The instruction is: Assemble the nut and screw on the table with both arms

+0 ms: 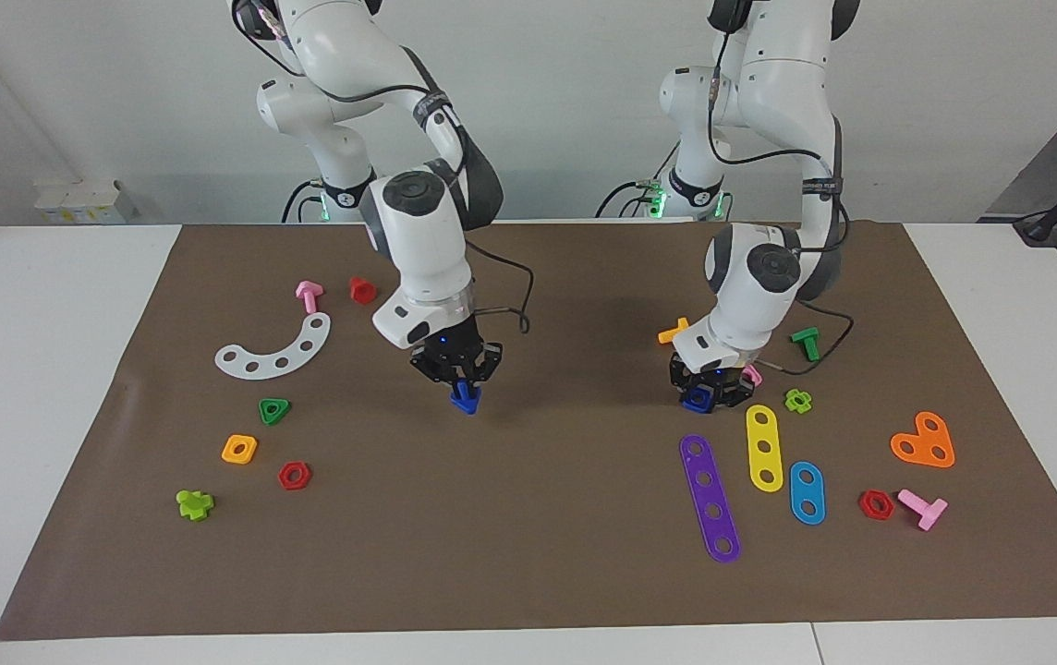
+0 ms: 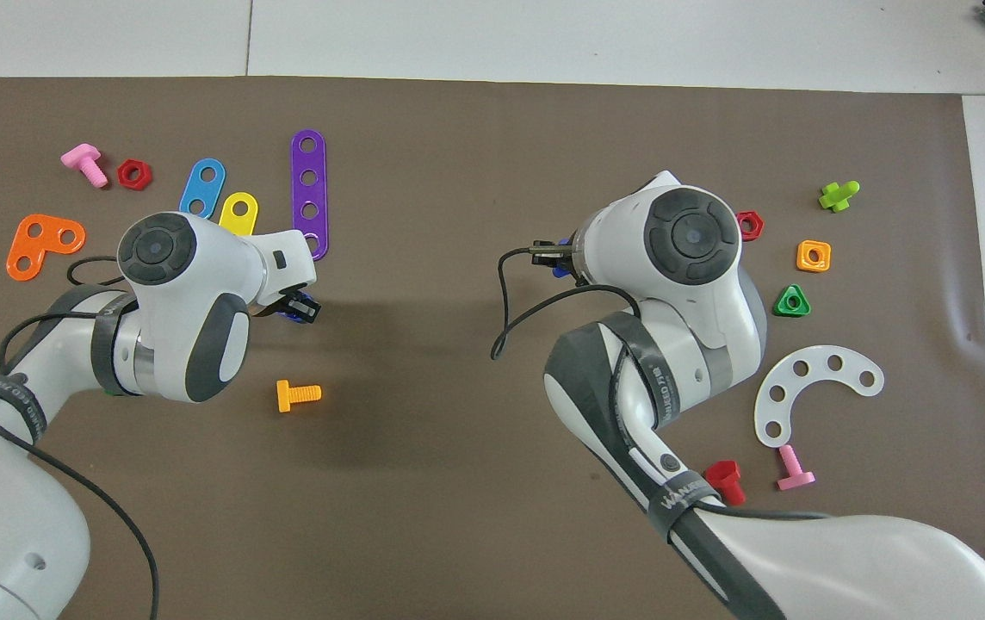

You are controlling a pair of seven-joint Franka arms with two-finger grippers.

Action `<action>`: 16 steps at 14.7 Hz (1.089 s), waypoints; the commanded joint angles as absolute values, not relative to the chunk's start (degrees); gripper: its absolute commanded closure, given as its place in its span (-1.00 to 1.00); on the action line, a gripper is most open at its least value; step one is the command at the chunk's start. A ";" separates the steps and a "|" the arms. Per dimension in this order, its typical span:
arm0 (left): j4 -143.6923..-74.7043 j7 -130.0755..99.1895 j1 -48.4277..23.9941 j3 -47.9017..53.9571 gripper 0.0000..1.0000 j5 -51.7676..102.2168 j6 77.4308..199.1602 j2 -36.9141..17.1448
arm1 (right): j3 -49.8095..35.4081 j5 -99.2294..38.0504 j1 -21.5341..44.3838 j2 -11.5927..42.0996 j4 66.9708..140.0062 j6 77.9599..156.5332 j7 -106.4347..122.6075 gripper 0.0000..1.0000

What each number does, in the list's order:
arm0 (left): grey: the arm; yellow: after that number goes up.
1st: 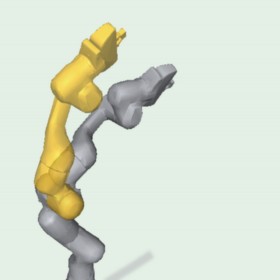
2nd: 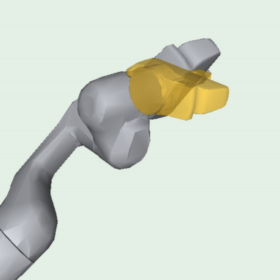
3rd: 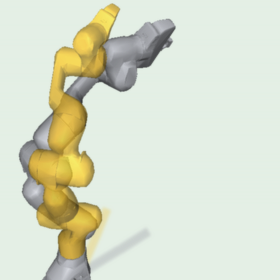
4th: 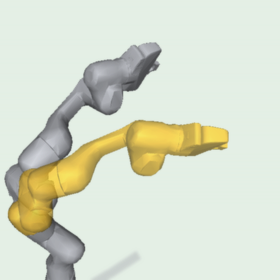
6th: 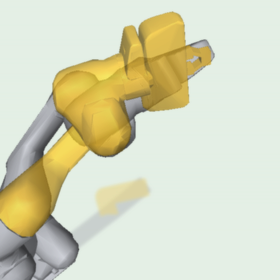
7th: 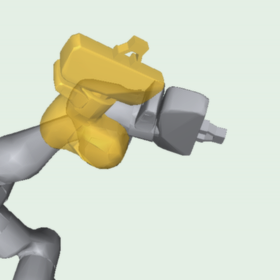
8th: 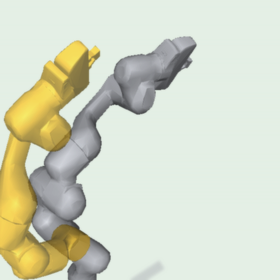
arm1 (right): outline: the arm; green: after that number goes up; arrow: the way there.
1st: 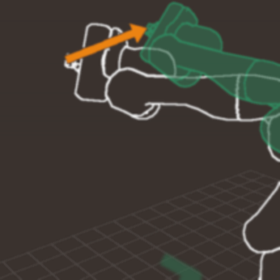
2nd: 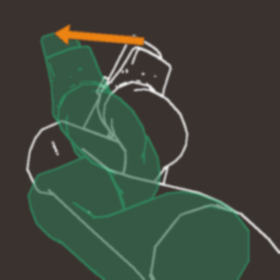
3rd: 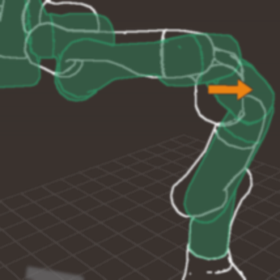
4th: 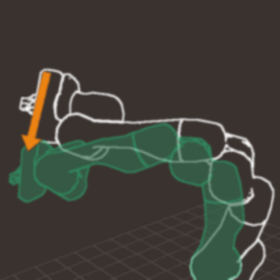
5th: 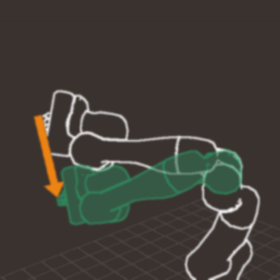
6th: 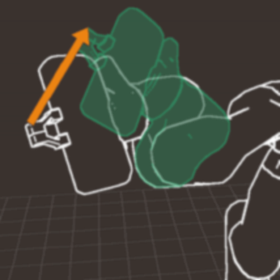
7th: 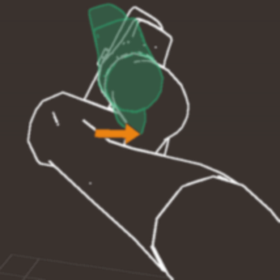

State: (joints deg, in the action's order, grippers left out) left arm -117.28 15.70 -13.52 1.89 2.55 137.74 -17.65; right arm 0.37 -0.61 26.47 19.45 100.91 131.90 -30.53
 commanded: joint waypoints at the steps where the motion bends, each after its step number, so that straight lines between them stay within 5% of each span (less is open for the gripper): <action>1: -117.42 11.72 -12.66 1.76 1.00 3.78 135.97 -17.23 | 0.61 0.70 29.87 22.84 99.49 133.85 -35.67 1.00; 9: -107.51 -2.44 -13.27 1.76 1.00 6.33 125.89 -17.58 | 0.53 5.80 35.06 28.82 99.49 138.25 -44.55 1.00; 10: -106.10 -4.29 -13.45 1.76 1.00 6.33 124.21 -17.75 | 0.53 5.80 35.07 28.92 99.58 138.25 -45.26 0.61; 11: -105.13 -6.74 -13.53 1.76 1.00 6.24 123.58 -18.01 | 0.53 5.80 35.33 28.83 99.58 137.99 -45.87 -0.94; 16: -100.65 -16.24 -16.60 1.76 1.00 6.24 121.74 -19.51 | 0.97 5.89 31.04 20.33 100.20 131.60 -45.36 -1.00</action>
State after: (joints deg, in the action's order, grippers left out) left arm -104.26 -13.04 -14.77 2.44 5.25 124.18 -17.90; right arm 1.35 4.59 34.28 26.12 99.32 135.98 -44.79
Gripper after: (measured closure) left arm 0.533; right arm 0.348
